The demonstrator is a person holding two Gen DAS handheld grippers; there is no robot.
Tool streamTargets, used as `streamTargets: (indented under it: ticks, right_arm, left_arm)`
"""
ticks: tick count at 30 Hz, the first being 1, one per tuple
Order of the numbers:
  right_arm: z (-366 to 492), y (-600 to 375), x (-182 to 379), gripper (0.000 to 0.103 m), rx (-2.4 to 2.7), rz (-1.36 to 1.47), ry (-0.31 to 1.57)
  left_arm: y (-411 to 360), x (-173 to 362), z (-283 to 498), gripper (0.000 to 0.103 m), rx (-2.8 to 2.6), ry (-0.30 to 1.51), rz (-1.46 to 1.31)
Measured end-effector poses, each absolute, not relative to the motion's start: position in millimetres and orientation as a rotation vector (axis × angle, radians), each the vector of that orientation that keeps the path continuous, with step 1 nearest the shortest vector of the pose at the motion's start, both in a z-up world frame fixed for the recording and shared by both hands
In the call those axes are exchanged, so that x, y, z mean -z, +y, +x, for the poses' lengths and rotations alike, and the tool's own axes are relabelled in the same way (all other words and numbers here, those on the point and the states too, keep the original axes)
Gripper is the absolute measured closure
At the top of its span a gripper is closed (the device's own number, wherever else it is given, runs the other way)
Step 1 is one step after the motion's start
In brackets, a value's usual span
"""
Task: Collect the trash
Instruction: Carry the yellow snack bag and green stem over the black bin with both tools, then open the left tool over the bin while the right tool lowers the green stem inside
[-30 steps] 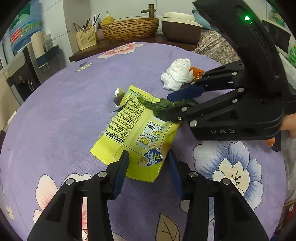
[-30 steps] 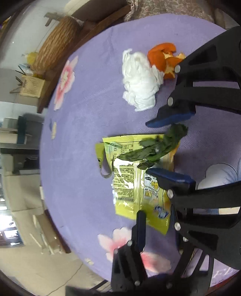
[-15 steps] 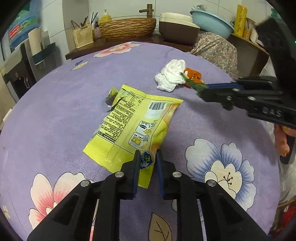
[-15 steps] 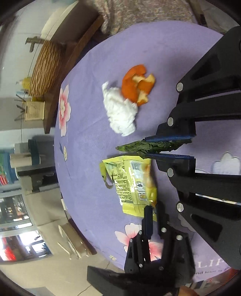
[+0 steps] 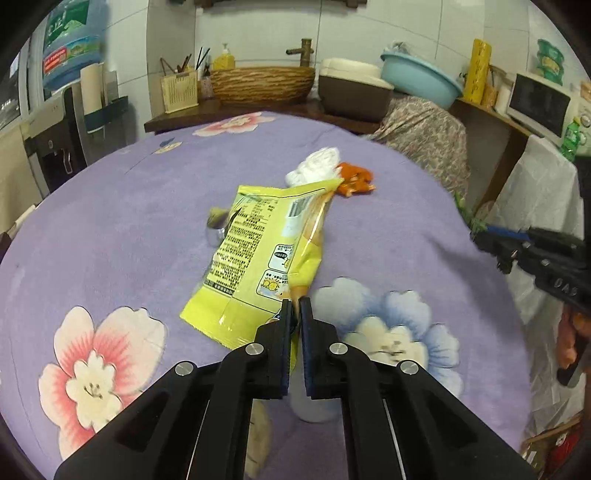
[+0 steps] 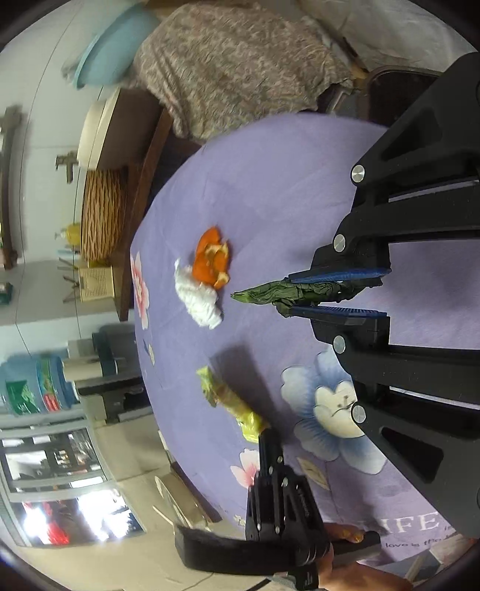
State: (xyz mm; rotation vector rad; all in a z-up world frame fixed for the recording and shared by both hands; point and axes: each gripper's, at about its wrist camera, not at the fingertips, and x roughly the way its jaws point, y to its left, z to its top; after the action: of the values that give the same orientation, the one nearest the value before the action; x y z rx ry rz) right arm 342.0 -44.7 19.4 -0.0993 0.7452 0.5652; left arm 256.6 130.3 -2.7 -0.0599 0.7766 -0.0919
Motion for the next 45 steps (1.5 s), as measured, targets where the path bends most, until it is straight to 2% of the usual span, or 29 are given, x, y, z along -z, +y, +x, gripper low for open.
streamTargets:
  ticks: [7, 12, 22, 34, 45]
  right_arm:
    - [305, -98, -12, 0.090, -0.442, -0.065, 0.720]
    - [277, -140, -6, 0.090, -0.349, -0.030, 0.708]
    - [236, -261, 7, 0.090, -0.107, 0.094, 0.717]
    - [222, -334, 33, 0.090, 0.065, 0.124, 0.761]
    - [222, -346, 49, 0.090, 0.094, 0.126, 0.797]
  left_arm:
    - [78, -16, 236, 0.097, 0.206, 0.710, -0.121]
    - [13, -29, 226, 0.097, 0.333, 0.657, -0.081]
    - [-119, -25, 237, 0.097, 0.621, 0.684, -0.008]
    - [-228, 56, 282, 0.097, 0.694, 0.879, 0.096]
    - [-255, 135, 330, 0.097, 0.599, 1.041, 0.185]
